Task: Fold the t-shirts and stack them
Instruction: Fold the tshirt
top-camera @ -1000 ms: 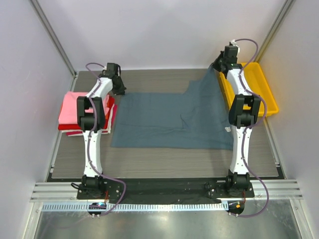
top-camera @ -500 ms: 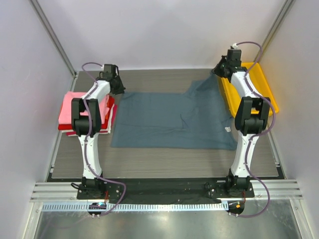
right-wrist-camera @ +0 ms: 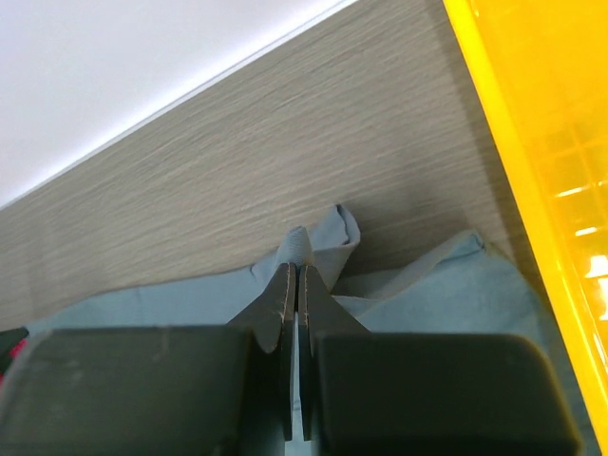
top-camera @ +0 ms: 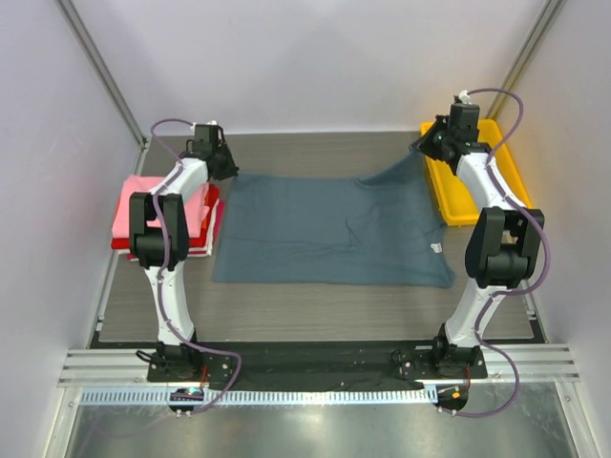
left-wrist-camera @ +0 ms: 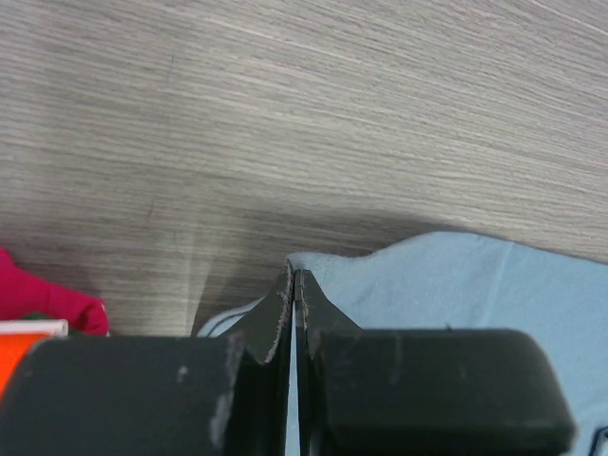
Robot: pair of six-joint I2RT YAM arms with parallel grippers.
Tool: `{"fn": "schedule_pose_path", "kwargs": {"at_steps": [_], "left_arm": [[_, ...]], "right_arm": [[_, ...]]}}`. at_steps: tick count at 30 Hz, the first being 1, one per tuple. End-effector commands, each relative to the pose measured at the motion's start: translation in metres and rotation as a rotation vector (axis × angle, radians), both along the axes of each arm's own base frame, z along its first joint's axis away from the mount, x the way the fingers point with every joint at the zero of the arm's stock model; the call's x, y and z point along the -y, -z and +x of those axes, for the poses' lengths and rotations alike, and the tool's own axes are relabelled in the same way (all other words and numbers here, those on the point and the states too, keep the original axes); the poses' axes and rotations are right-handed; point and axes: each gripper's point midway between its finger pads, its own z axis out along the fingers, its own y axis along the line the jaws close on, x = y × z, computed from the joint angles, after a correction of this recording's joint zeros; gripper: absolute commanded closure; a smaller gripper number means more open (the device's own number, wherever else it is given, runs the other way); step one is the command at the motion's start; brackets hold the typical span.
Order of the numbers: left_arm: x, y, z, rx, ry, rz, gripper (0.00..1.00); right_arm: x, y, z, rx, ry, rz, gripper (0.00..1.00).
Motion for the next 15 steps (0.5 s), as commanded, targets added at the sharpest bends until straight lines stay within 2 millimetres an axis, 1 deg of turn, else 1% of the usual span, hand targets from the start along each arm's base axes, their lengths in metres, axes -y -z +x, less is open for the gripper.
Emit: {"fn": "schedule_pose_path", "kwargs": {"at_steps": [1, 2, 3, 4, 5, 6, 7, 8, 9, 10, 11, 12, 14, 15], "left_arm": [[-0.001, -0.048, 0.006, 0.126, 0.001, 0.002, 1.0], [-0.003, -0.05, 0.006, 0.135, -0.002, 0.004, 1.0], [-0.004, -0.046, 0.003, 0.128, -0.007, 0.009, 1.0], [-0.004, -0.051, 0.002, 0.14, -0.01, 0.01, 1.0], [-0.006, -0.053, 0.002, 0.153, -0.015, 0.015, 1.0], [-0.007, -0.046, -0.002, 0.144, -0.023, 0.019, 1.0], [-0.009, -0.046, -0.003, 0.149, -0.027, 0.021, 1.0], [-0.009, -0.054, -0.002, 0.183, -0.031, 0.018, 1.0], [-0.009, -0.044, -0.008, 0.17, -0.033, 0.016, 1.0], [-0.013, -0.045, -0.009, 0.182, -0.049, 0.023, 1.0], [-0.012, -0.057, -0.008, 0.232, -0.053, 0.015, 1.0], [-0.013, -0.047, -0.016, 0.223, -0.057, 0.012, 1.0], [-0.018, -0.051, -0.014, 0.271, -0.087, 0.021, 1.0], [-0.019, -0.049, -0.019, 0.271, -0.09, 0.023, 1.0]], "right_arm": [[-0.006, -0.041, -0.012, 0.101, -0.022, 0.017, 0.99], [-0.006, -0.042, -0.015, 0.103, -0.022, 0.017, 0.99], [-0.006, -0.037, -0.02, 0.091, -0.018, 0.018, 0.99], [-0.006, -0.045, -0.026, 0.105, -0.015, 0.019, 0.99], [-0.006, -0.045, -0.03, 0.105, -0.016, 0.021, 0.99], [-0.006, -0.04, -0.036, 0.091, -0.013, 0.022, 0.99], [-0.007, -0.04, -0.041, 0.091, -0.011, 0.024, 0.99], [-0.006, -0.05, -0.047, 0.111, -0.007, 0.019, 0.99], [-0.006, -0.042, -0.054, 0.093, -0.005, 0.016, 0.99], [-0.005, -0.041, -0.059, 0.091, 0.001, 0.01, 0.99], [-0.003, -0.05, -0.066, 0.111, 0.016, 0.003, 0.99], [0.001, -0.042, -0.074, 0.094, 0.031, -0.01, 0.99], [0.004, -0.043, -0.084, 0.097, 0.048, -0.025, 0.99], [0.006, -0.045, -0.095, 0.102, 0.057, -0.035, 0.99]]}}
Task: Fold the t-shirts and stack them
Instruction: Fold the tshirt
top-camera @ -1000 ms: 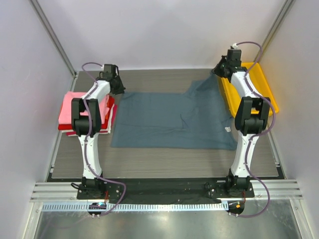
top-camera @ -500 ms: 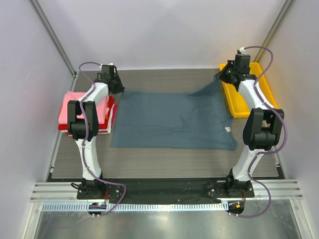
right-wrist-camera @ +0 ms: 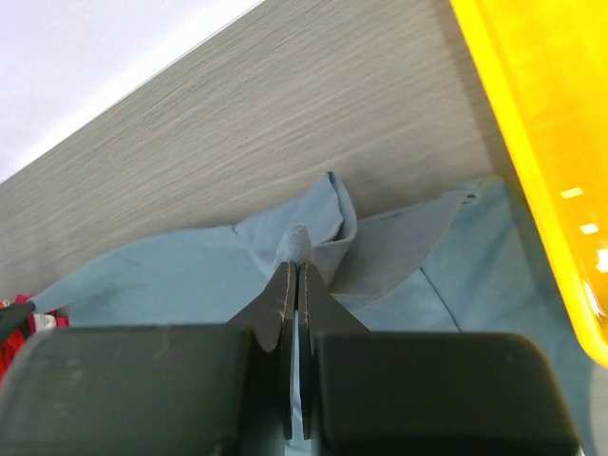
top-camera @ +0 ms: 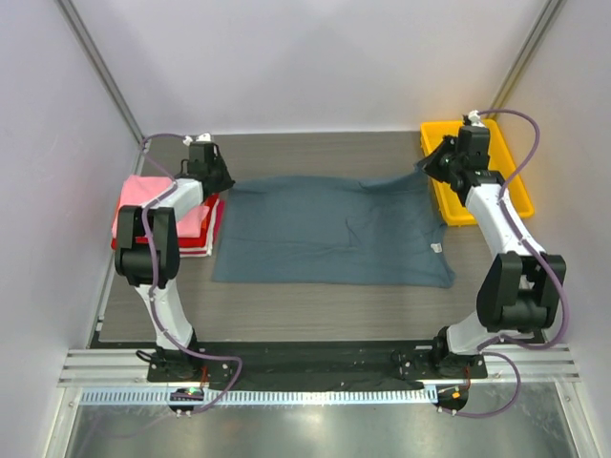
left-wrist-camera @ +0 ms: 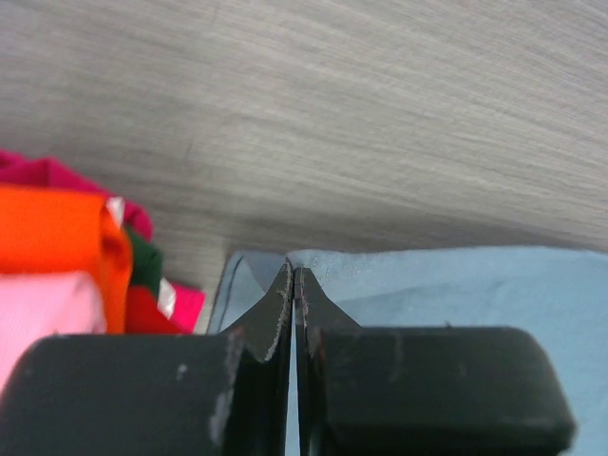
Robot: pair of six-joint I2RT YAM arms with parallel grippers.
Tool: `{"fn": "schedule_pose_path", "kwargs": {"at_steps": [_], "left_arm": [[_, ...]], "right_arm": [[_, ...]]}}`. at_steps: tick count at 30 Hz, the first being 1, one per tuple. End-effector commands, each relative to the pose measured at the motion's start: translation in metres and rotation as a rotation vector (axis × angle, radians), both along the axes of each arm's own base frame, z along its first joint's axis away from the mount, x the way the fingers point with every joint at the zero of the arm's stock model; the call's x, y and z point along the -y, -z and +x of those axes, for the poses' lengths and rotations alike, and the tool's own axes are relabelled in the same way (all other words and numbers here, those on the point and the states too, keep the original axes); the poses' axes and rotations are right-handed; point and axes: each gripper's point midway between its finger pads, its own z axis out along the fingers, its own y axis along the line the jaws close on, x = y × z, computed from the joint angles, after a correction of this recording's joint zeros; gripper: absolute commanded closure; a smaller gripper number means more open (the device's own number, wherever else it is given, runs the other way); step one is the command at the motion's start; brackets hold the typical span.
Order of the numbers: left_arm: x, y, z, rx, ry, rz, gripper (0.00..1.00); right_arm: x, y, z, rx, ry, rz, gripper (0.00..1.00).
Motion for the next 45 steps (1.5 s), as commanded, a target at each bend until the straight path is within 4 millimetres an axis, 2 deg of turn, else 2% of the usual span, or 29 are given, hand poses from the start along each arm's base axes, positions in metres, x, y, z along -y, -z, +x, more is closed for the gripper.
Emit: {"fn": "schedule_pose_path", "kwargs": {"at_steps": [1, 5, 6, 7, 9, 10, 12, 14, 15, 17, 25, 35, 36, 37, 45], "left_arm": [[-0.008, -0.046, 0.016, 0.189, -0.048, 0.006, 1.0], [-0.011, -0.046, 0.014, 0.22, -0.076, -0.003, 1.0], [-0.011, -0.044, 0.011, 0.222, -0.08, -0.006, 1.0], [-0.011, -0.045, 0.011, 0.231, -0.081, -0.012, 1.0], [-0.011, -0.044, 0.009, 0.249, -0.092, -0.022, 1.0], [-0.012, -0.047, 0.009, 0.259, -0.097, -0.023, 1.0], [-0.014, -0.049, 0.006, 0.281, -0.109, -0.026, 1.0], [-0.015, -0.054, 0.006, 0.309, -0.115, -0.026, 1.0], [-0.017, -0.049, 0.002, 0.305, -0.121, -0.025, 1.0], [-0.018, -0.059, 0.0, 0.349, -0.13, -0.031, 1.0], [-0.019, -0.059, -0.014, 0.381, -0.133, -0.037, 1.0], [-0.013, -0.044, -0.037, 0.38, -0.113, -0.079, 1.0], [-0.013, -0.044, -0.039, 0.385, -0.109, -0.082, 1.0], [-0.013, -0.054, -0.04, 0.42, -0.107, -0.088, 1.0], [-0.01, -0.048, -0.056, 0.411, -0.087, -0.091, 1.0]], "right_arm": [[0.011, -0.029, -0.018, 0.091, 0.053, -0.047, 0.99], [0.011, -0.033, -0.039, 0.105, 0.061, -0.049, 0.98], [0.011, -0.027, -0.045, 0.093, 0.062, -0.05, 0.99], [0.011, -0.034, -0.05, 0.112, 0.064, -0.05, 0.99], [0.012, -0.028, -0.059, 0.097, 0.07, -0.058, 0.99], [0.014, -0.033, -0.064, 0.107, 0.078, -0.066, 0.99], [0.018, -0.03, -0.072, 0.096, 0.093, -0.091, 0.99], [0.026, -0.037, -0.079, 0.111, 0.126, -0.117, 0.99], [0.026, -0.035, -0.083, 0.102, 0.132, -0.12, 0.99], [0.028, -0.039, -0.088, 0.109, 0.141, -0.128, 0.99], [0.026, -0.038, -0.111, 0.114, 0.143, -0.115, 0.99], [0.028, -0.019, -0.137, 0.087, 0.172, -0.111, 0.99], [0.029, -0.015, -0.139, 0.082, 0.176, -0.113, 0.99], [0.029, -0.017, -0.142, 0.09, 0.182, -0.113, 0.99], [0.024, 0.002, -0.152, 0.058, 0.166, -0.085, 0.99]]}}
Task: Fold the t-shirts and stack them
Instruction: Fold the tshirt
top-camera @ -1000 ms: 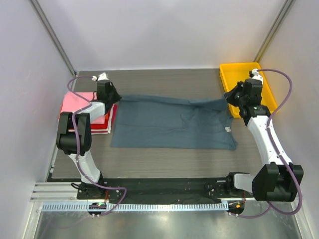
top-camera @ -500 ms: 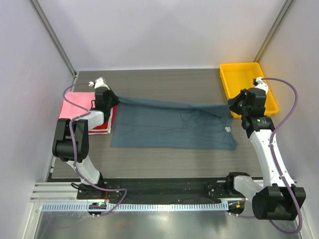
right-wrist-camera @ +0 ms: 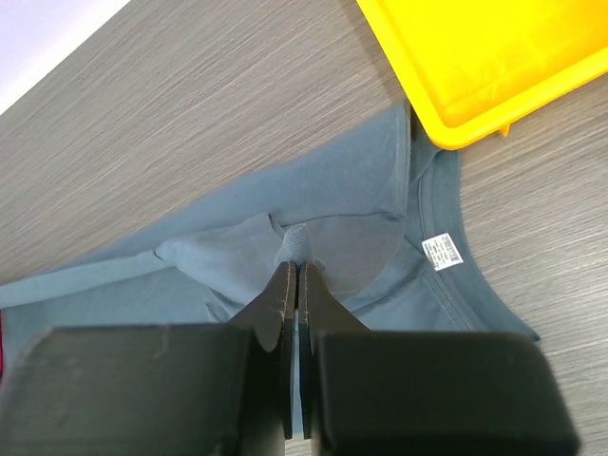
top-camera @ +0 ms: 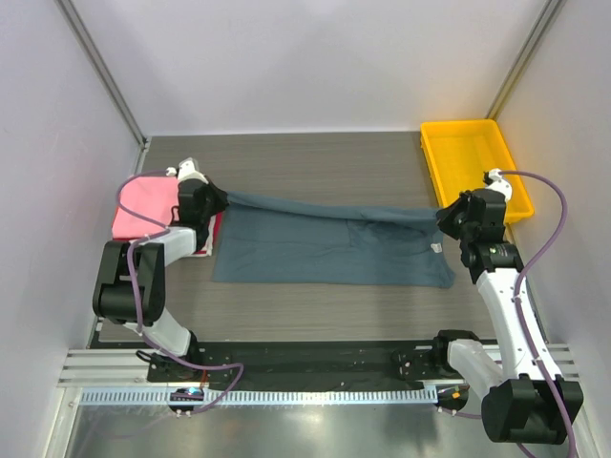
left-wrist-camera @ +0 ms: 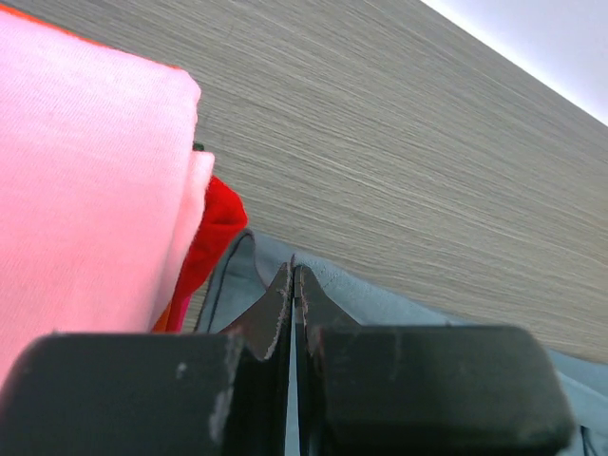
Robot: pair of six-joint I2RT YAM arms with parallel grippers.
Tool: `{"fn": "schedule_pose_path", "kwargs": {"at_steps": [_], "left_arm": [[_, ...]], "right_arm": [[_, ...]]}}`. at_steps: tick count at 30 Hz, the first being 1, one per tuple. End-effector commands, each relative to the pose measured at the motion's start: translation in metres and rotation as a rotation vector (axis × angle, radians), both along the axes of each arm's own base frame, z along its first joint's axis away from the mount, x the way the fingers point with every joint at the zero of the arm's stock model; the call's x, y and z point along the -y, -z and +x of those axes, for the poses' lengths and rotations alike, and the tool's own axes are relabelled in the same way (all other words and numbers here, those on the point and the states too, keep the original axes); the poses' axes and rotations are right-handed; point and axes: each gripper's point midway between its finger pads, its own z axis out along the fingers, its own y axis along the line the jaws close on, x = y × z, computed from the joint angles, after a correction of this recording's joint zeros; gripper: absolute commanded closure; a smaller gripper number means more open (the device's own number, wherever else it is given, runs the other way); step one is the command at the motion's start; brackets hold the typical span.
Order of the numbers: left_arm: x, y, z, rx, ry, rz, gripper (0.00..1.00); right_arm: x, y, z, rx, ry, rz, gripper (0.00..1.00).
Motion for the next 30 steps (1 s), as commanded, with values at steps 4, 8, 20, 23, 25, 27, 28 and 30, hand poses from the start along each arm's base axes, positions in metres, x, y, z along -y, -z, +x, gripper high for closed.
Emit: {"fn": "schedule_pose_path", "kwargs": {"at_steps": [4, 8, 20, 23, 25, 27, 28, 30], "left_arm": [[0.006, -0.029, 0.0, 0.111, 0.03, 0.001, 1.0], [0.01, -0.032, -0.001, 0.121, 0.049, 0.003, 1.0], [0.001, -0.027, -0.02, 0.094, -0.01, 0.021, 1.0], [-0.004, -0.022, -0.029, 0.095, -0.043, 0.013, 1.0], [-0.005, -0.017, -0.034, 0.09, -0.054, 0.001, 1.0], [-0.004, -0.014, -0.036, 0.085, -0.051, -0.006, 1.0], [-0.005, -0.009, -0.039, 0.075, -0.057, -0.012, 1.0], [-0.006, -0.007, -0.041, 0.076, -0.065, -0.016, 1.0]], "right_arm": [[-0.003, -0.001, -0.005, 0.027, 0.002, 0.021, 0.99], [-0.005, 0.006, -0.008, 0.017, -0.004, 0.032, 0.99], [-0.005, 0.007, -0.014, 0.021, 0.006, 0.039, 0.99], [-0.003, 0.009, -0.016, 0.007, 0.016, 0.037, 0.99], [-0.002, 0.012, -0.017, -0.005, 0.02, 0.035, 0.99], [-0.002, 0.013, -0.019, -0.009, 0.024, 0.037, 0.99], [-0.003, 0.013, -0.02, -0.009, 0.022, 0.039, 0.99], [-0.003, 0.014, -0.022, -0.01, 0.026, 0.043, 0.99]]}}
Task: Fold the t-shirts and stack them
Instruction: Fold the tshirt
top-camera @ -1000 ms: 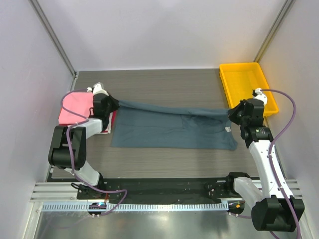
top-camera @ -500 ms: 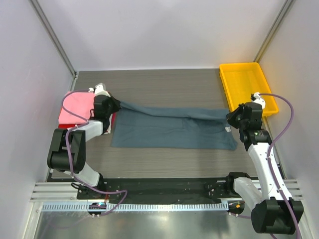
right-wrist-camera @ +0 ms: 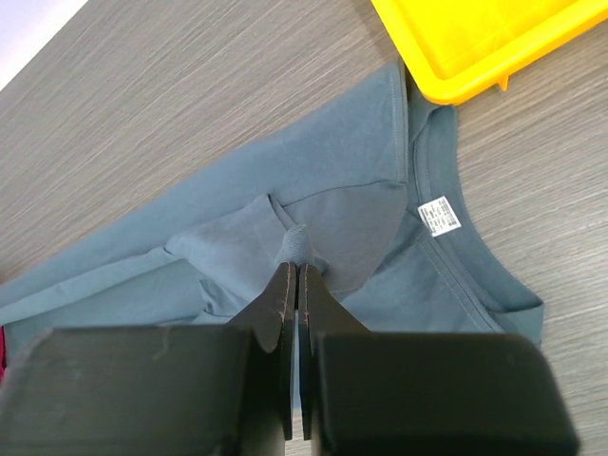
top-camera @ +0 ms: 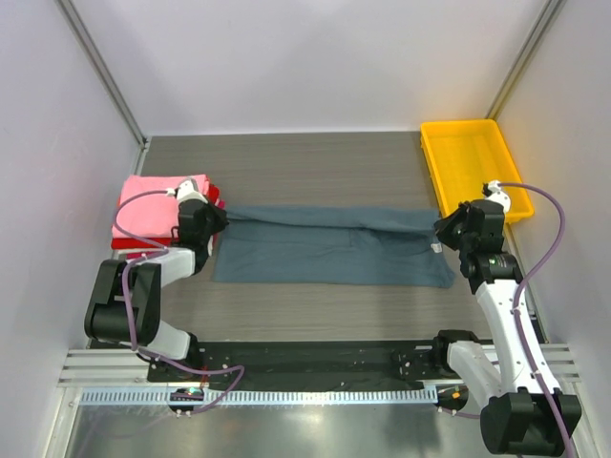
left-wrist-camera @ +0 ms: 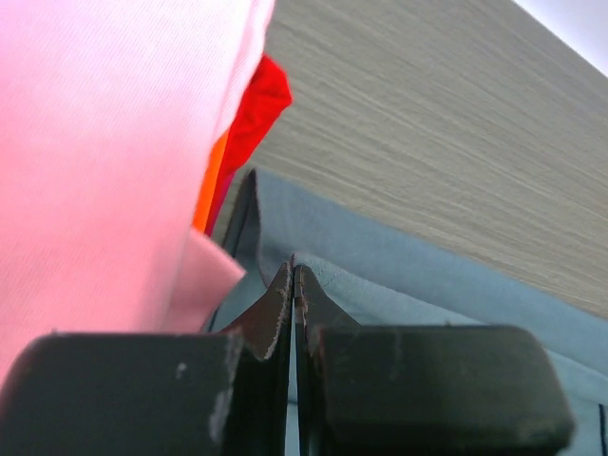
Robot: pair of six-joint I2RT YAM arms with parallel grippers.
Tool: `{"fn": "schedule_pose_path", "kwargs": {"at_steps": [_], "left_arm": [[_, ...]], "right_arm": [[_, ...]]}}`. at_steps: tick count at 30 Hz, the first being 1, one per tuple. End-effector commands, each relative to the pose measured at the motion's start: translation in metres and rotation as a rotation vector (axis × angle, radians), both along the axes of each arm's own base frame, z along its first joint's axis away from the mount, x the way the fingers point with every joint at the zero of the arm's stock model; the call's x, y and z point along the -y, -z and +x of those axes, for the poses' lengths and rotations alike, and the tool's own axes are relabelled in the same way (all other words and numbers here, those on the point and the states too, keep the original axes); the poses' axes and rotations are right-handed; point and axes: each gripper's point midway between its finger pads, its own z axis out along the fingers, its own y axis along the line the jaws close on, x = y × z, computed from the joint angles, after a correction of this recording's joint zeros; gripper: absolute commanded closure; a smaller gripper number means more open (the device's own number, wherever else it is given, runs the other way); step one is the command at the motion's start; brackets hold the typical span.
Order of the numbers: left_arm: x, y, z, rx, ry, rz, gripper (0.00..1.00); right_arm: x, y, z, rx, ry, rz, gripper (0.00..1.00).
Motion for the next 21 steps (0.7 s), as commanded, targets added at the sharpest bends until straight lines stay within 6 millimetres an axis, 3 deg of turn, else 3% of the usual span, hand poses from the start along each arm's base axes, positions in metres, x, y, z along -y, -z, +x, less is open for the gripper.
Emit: {"fn": "schedule_pose_path", "kwargs": {"at_steps": [1, 10, 16, 21], "left_arm": [[-0.007, -0.018, 0.003, 0.086, -0.051, -0.015, 1.0], [-0.016, -0.008, -0.014, 0.077, -0.105, -0.026, 1.0], [-0.019, 0.001, -0.022, 0.023, -0.155, -0.069, 0.99], [-0.011, 0.015, -0.034, -0.017, -0.142, -0.14, 0.94]], "right_arm": [[0.002, -0.004, -0.005, 0.025, 0.024, 0.006, 0.99], [0.004, 0.001, -0.014, 0.013, 0.04, 0.003, 0.99], [0.002, 0.017, -0.027, 0.002, 0.057, 0.033, 0.99], [0.002, 0.026, -0.037, 0.004, 0.096, 0.07, 0.98]]}}
